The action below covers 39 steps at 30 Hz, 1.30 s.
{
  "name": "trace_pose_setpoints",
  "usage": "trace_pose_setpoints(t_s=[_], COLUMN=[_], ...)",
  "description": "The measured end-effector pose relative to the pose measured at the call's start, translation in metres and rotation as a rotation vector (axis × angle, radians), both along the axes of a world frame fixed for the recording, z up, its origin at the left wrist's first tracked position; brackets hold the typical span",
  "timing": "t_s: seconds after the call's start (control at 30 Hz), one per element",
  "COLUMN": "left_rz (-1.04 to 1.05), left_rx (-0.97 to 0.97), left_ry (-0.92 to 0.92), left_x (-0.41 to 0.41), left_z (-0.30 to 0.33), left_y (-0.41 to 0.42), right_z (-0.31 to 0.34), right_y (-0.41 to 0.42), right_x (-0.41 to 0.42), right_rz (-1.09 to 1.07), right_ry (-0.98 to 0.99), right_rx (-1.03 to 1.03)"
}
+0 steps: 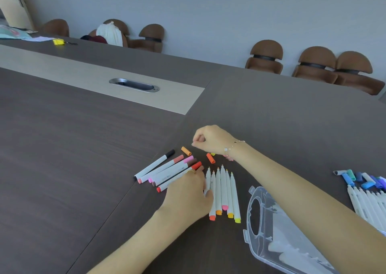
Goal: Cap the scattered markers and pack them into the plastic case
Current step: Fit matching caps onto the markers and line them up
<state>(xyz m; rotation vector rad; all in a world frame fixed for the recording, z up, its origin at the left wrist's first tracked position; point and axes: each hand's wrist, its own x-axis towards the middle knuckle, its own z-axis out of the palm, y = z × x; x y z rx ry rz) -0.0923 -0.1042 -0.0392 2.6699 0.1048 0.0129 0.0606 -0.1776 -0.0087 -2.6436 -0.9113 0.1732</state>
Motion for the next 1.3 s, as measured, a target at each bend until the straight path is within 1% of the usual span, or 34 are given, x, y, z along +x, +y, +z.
trace_pose_setpoints(t_s=[0.1,0.17,0.3,0.33,0.4,0.5,0.63,0.73,0.83,0.97,1.1,1.2,1.3], left_rz=[0.035,0.041,0.039,0.046,0.083,0.143,0.130,0.117,0.114,0.115,0.121,0.121,0.097], left_rx=[-0.002,0.007,0.034,0.042,0.034,-0.036,-0.083,-0.129,-0.150,-0.150,-0.160,-0.161,-0.163], left_ry=[0.084,0.124,0.084,0.070,0.043,0.020,-0.012,-0.035,-0.055,-0.070,-0.077,-0.085,-0.086], left_x=[0.002,-0.001,-0.009,-0.011,-0.013,-0.011,-0.007,-0.009,-0.010,-0.011,-0.011,-0.011,-0.011], left_z=[-0.001,-0.003,-0.002,-0.001,0.000,0.000,-0.001,-0.001,0.000,0.002,0.002,0.002,0.000], left_y=[0.003,0.007,0.014,0.018,0.030,0.045,0.047,0.044,0.042,0.041,0.041,0.040,0.040], right_z=[-0.005,-0.011,-0.014,-0.012,-0.006,0.003,0.003,0.000,-0.003,-0.006,-0.009,-0.010,-0.012], right_y=[0.021,0.029,0.030,0.025,0.008,-0.030,-0.062,-0.064,-0.058,-0.050,-0.050,-0.050,-0.049], right_x=[0.002,0.005,0.007,0.006,0.002,-0.008,-0.026,-0.041,-0.053,-0.059,-0.057,-0.058,-0.061], right_rz=[0.039,0.054,0.023,0.005,-0.073,-0.199,-0.225,-0.315,-0.361,-0.360,-0.436,-0.419,-0.380], right_ry=[0.048,-0.012,-0.101,-0.092,-0.038,0.068,0.196,0.345,0.460,0.465,0.382,0.399,0.373], right_rx=[-0.092,-0.166,-0.239,-0.201,-0.038,0.166,0.254,0.361,0.408,0.480,0.598,0.575,0.529])
